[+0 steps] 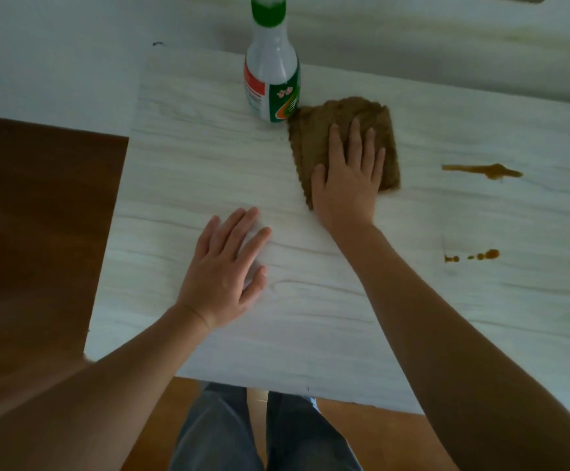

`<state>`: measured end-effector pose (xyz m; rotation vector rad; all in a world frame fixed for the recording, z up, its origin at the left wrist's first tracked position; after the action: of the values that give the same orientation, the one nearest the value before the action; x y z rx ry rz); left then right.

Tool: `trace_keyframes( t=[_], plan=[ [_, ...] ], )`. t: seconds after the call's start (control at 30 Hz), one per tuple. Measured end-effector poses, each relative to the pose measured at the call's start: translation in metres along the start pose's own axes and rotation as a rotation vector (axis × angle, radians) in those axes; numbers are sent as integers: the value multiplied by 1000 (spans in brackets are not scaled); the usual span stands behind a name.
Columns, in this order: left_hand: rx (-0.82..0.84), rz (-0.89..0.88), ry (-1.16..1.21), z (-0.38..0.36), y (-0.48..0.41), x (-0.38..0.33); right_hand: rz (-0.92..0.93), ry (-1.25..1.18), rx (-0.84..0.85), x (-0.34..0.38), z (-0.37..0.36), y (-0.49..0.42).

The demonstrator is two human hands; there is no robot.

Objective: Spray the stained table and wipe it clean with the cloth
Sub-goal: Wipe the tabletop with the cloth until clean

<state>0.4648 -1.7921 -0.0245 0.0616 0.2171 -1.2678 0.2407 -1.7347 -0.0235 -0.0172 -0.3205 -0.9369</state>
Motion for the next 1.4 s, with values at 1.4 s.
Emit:
trace_keyframes(
  t=[1.4],
  plan=[
    [52,15,32,1,2,-1,560,20,102,32,-7,-13]
  ],
)
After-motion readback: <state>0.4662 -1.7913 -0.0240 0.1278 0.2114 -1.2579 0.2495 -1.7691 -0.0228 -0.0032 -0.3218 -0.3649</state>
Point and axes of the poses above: each hand's wrist, its own y-axis away from the middle knuckle, its own z-axis out of the back of the hand, x = y × z, the point moved 5 cm from there along -y, towards the middle knuckle
